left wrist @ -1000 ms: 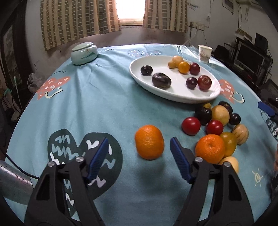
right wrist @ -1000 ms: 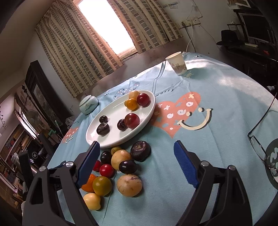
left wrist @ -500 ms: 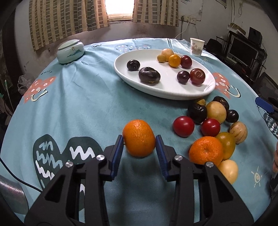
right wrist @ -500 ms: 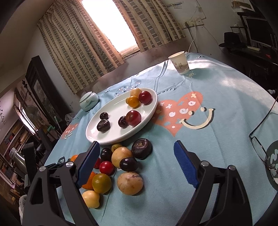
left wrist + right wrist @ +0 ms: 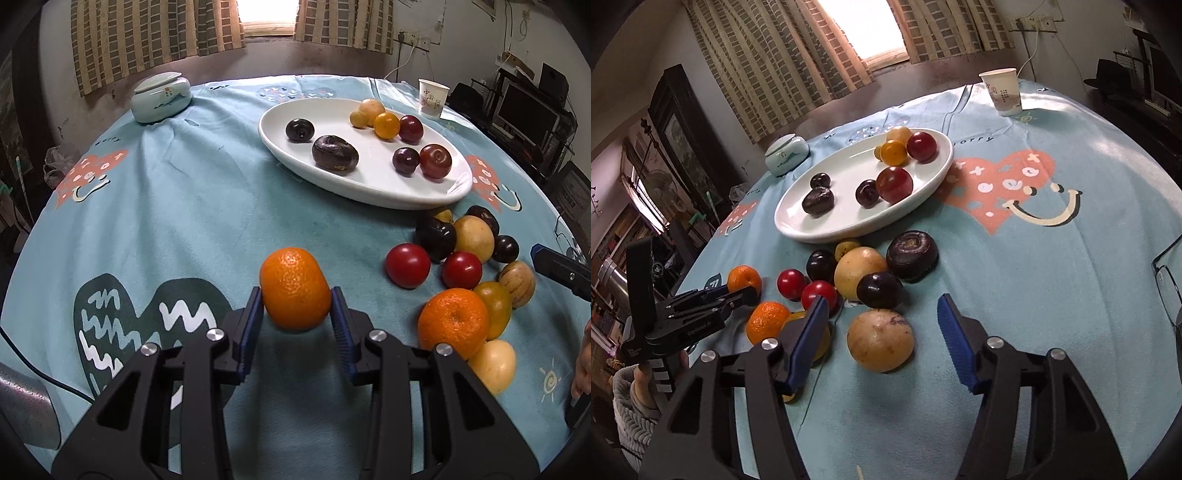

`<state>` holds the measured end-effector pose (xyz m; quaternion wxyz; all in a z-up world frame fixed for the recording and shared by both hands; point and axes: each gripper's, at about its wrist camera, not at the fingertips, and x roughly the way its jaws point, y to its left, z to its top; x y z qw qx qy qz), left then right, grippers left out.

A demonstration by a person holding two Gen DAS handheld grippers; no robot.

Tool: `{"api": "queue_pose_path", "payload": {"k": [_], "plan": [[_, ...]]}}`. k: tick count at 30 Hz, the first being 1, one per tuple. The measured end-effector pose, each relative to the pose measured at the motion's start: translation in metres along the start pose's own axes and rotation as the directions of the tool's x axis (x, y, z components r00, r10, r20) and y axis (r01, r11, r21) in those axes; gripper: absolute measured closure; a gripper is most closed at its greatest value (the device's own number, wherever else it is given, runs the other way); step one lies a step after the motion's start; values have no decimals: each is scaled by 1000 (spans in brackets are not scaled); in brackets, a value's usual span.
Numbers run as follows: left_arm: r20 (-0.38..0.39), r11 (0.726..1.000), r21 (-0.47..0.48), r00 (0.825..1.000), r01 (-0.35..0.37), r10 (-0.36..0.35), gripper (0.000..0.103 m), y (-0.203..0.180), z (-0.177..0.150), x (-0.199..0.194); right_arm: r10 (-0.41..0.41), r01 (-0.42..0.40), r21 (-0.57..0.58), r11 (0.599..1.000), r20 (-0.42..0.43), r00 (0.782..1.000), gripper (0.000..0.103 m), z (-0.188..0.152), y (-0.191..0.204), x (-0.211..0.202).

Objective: Organize fruits
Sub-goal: 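Grasp a tangerine with left tool while right tool grasps a large pale yellow fruit, then place tangerine on plate with left tool while right tool places pale yellow fruit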

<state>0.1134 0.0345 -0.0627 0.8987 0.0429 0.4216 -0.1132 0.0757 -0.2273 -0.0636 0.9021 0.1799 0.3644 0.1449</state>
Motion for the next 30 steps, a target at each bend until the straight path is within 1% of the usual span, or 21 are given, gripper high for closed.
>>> {"api": "queue_pose_path", "payload": {"k": [3,7,10,16,18,21,24,27,30], "plan": [[-4,1000,0,1000,-2,2,66,0,0,1,-2,2,4,1000,-70,998,41,-2,-1,11],[-4,1000,1,1000,-3,3,66,0,0,0,3,-5,-7,1000,-142,990,55,-9,3,21],[-3,1000,4,1000,-6,6,66,0,0,1,8,-8,3,1000,-141,990,60,-10,1,20],[1,1000,2,1000,-5,5,66,0,0,0,26,-24,15,1000,-137,990,63,-9,-1,18],[16,1000,-2,1000,1,-1,66,0,-1,-3,40,-37,26,999,-111,993,63,-8,-3,13],[40,1000,-13,999,10,-10,66,0,3,-11,36,-36,9,999,-43,998,63,-6,-1,2],[67,1000,-19,998,10,-9,66,0,16,-19,29,-29,-11,1000,11,1000,63,5,4,-10],[94,1000,-15,996,-7,9,66,-6,44,-23,28,-25,-38,999,72,997,63,34,14,-22],[116,1000,-2,993,13,-12,66,-20,72,-20,16,-7,-64,998,127,992,63,70,26,-23]]}}
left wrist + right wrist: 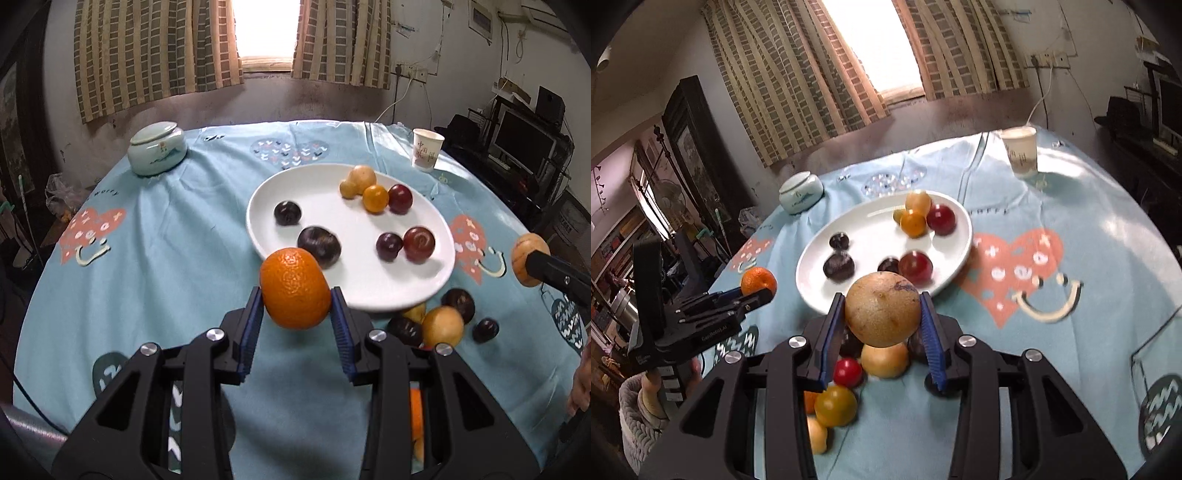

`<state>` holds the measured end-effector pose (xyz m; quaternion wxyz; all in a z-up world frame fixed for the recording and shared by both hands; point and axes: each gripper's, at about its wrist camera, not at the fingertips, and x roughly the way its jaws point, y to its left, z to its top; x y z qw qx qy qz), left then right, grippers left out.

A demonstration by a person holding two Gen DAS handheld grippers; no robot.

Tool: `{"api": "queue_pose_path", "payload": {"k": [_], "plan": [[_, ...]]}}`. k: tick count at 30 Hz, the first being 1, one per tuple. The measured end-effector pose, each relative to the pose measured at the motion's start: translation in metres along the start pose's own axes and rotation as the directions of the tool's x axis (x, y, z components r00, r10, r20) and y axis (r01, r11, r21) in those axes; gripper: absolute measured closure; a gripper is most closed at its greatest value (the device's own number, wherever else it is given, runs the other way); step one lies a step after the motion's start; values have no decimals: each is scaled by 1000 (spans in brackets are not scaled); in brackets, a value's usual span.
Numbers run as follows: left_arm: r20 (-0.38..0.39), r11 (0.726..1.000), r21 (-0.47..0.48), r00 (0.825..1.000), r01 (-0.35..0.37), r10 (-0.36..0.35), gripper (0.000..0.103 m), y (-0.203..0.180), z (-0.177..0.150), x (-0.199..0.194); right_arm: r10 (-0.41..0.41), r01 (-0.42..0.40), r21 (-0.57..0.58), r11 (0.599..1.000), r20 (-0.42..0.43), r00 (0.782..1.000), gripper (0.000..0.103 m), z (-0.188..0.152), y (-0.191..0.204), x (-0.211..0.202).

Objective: Organize fruits
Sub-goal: 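Place tangerine on plate with left tool while right tool places pale yellow fruit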

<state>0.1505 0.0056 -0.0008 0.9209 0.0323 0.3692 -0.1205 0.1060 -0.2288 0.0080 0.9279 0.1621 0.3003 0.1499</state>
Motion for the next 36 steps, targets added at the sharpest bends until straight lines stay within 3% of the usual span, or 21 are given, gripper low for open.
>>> {"api": "queue_pose_path", "payload": {"k": [4,8,17,19,21,23,24,25,31,36], "plan": [[-12,999,0,999,40,-40,66,-21,23,24,-34,34,1,999,26,999,63,34,0,32],[-50,998,26,997,56,-55,66,-37,28,49,-57,57,21,998,-4,998,63,51,-11,73],[-124,995,41,989,88,-83,65,-42,25,81,-97,97,-7,995,-111,989,61,54,-19,139],[-119,995,48,990,88,-82,60,-43,24,83,-102,102,-10,995,-143,984,61,53,-21,146],[-106,995,50,991,83,-78,48,-42,24,80,-119,119,-11,993,-159,980,61,51,-23,150],[-89,996,46,993,82,-78,42,-40,26,75,-120,120,-8,993,-154,981,56,50,-25,149],[-80,996,40,993,84,-81,40,-38,27,71,-125,125,-4,992,-141,982,37,51,-24,145],[-73,996,35,994,85,-82,40,-37,28,68,-129,130,-3,992,-115,985,33,53,-23,140],[-39,998,7,998,59,-59,34,-22,30,52,-67,67,9,998,30,997,32,68,-12,99],[-11,999,-16,999,51,-51,28,-6,22,31,22,-22,-1,1000,150,988,31,68,6,43]]}}
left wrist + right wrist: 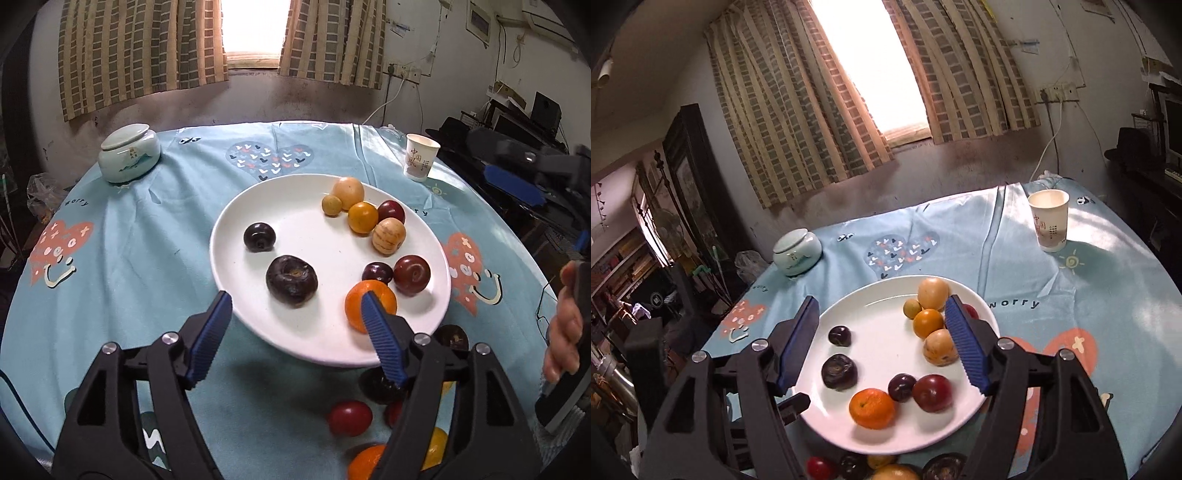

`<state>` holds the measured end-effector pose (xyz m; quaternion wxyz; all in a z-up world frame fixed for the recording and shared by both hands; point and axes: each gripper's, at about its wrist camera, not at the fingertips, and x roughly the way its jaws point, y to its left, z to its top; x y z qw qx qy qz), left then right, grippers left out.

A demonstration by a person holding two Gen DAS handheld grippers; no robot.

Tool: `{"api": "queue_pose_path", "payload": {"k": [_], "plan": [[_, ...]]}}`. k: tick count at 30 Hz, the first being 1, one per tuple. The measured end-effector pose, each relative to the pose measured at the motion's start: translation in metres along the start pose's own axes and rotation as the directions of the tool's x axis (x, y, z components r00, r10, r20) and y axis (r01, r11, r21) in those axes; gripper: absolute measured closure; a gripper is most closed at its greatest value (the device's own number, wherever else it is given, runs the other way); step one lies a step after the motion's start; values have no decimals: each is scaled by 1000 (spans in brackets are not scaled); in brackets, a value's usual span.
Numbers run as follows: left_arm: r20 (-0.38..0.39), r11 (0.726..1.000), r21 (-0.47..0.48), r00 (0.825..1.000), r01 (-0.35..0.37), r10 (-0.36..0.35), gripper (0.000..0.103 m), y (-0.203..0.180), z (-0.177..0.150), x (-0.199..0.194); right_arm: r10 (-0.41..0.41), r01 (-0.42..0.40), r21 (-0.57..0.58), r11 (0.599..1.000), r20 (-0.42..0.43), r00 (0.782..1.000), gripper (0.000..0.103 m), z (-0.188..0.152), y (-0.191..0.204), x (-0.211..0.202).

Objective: Organize fruits
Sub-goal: 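Place tangerine on plate with left tool while right tool places pale yellow fruit, then grasp another tangerine with left tool while right tool grasps a dark plum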

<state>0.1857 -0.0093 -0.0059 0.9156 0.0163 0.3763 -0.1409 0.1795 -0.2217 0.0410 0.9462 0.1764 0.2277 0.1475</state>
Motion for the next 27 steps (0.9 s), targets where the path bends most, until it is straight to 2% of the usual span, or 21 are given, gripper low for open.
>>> {"api": "queue_pose_path", "payload": {"k": [2,4,5,9,16,22,23,25,27], "plan": [[0,1000,4,1000,-1,1,27,2,-10,-8,-6,5,23,1000,26,1000,25,-15,-5,-20],[-13,1000,6,1000,8,-8,25,2,-31,-16,-4,2,68,998,30,1000,12,-34,-16,-36],[-30,1000,8,1000,2,-2,25,1,-41,-19,-6,3,98,995,33,999,11,-44,-24,-42],[-12,999,29,1000,17,-16,22,-6,-67,-39,-21,23,189,982,-14,1000,11,-67,-45,-60],[1,991,111,998,68,-68,15,-29,-98,-54,-31,34,257,966,-18,999,8,-93,-63,-82],[-47,987,158,999,23,-16,12,-39,-104,-39,-28,35,261,965,-31,999,8,-94,-64,-81],[-52,988,151,999,21,-13,8,-37,-104,-38,-26,33,260,965,-28,999,8,-95,-64,-82],[-43,992,128,999,7,-2,7,-31,-103,-40,-28,33,265,964,-24,999,8,-94,-65,-83],[-20,995,89,999,-36,38,6,-17,-101,-46,-29,34,272,962,-22,999,8,-94,-68,-84]]}}
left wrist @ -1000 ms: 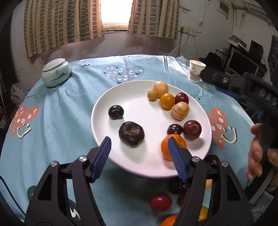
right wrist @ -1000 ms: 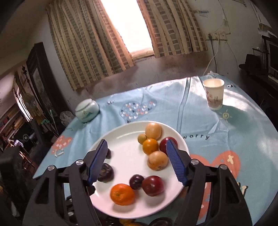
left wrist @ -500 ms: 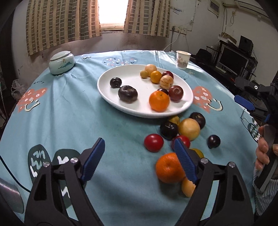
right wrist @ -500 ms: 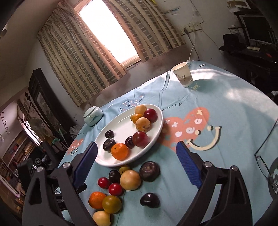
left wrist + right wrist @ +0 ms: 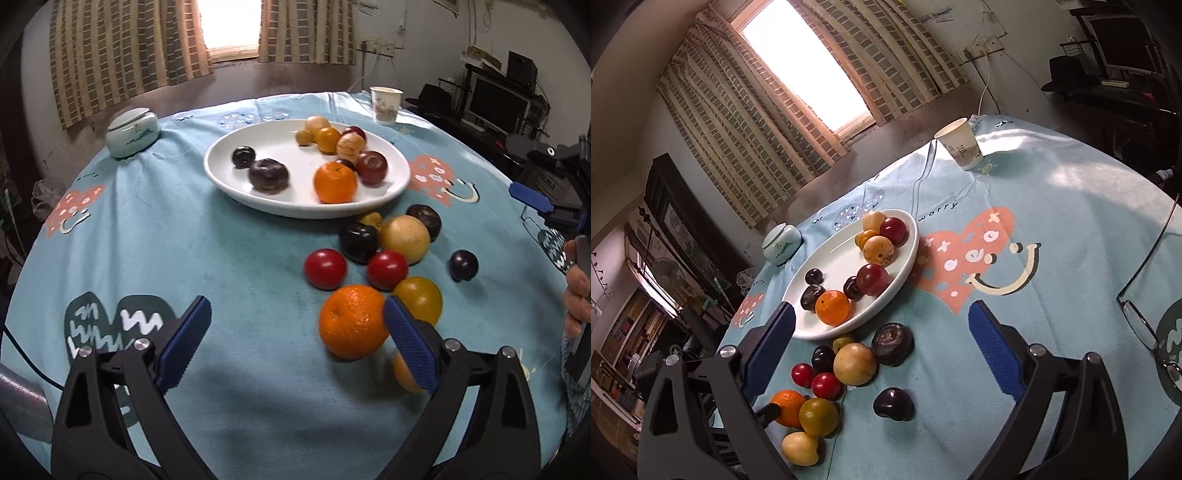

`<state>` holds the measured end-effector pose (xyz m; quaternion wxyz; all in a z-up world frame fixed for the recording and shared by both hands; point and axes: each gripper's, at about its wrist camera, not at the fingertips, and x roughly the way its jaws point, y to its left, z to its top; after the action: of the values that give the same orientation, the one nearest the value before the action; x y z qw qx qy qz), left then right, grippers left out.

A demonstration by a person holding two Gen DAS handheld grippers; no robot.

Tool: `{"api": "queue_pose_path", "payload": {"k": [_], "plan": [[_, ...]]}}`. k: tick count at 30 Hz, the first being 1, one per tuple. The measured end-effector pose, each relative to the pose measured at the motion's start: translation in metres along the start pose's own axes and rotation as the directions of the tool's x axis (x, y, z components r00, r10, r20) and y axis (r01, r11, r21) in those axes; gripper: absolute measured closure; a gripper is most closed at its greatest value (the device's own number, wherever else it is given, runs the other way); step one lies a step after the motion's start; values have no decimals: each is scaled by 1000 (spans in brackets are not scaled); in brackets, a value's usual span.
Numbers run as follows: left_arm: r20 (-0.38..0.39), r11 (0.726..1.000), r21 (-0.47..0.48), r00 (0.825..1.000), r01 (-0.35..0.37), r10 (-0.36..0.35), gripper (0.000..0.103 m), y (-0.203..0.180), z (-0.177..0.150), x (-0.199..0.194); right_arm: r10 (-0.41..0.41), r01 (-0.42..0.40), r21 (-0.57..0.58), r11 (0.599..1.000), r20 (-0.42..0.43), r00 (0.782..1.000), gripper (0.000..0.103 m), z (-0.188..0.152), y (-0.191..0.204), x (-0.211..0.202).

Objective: Organize fruits
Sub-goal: 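Grasp another tangerine with left tool while right tool grasps a dark plum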

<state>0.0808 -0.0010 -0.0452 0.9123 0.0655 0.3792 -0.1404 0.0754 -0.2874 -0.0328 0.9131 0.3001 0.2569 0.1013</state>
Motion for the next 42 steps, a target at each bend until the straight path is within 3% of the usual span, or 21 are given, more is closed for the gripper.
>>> {"api": "queue_pose_path", "payload": {"k": [3,6,12,18,23,25,27,30,36,38,42], "plan": [[11,991,-105,997,-77,79,8,31,-2,-7,10,-10,5,1000,-1,1000,8,0,-1,-1],[29,983,-184,999,-23,29,8,53,-6,-16,15,-16,-17,1000,-14,1000,8,-1,4,1],[-4,998,-42,998,-56,56,8,25,-12,-7,2,-3,-27,1000,-19,1000,8,-3,6,2],[2,997,-69,1000,-29,29,9,32,-9,-4,2,-4,-37,999,-30,1000,8,-4,7,4],[9,1000,3,1000,-16,16,9,16,-9,-4,-1,0,-41,999,-39,999,8,-5,8,6],[18,1000,19,1000,-15,14,14,12,-8,-6,-2,0,-43,999,-41,999,8,-5,8,7],[-1,1000,19,1000,-2,2,37,12,-8,-2,-3,1,-48,999,-45,999,8,-6,9,7],[-44,1000,4,999,23,-23,50,14,-8,8,-8,5,-55,998,-52,999,8,-7,11,8],[-63,999,39,998,22,-19,50,4,-7,15,-14,9,-71,997,-65,998,8,-9,14,11],[-72,999,52,997,5,-1,55,2,-6,20,-21,15,-87,996,-72,997,8,-11,16,13],[-76,999,29,997,15,-12,56,6,-5,20,-54,39,-136,990,-107,993,8,-22,22,18]]}}
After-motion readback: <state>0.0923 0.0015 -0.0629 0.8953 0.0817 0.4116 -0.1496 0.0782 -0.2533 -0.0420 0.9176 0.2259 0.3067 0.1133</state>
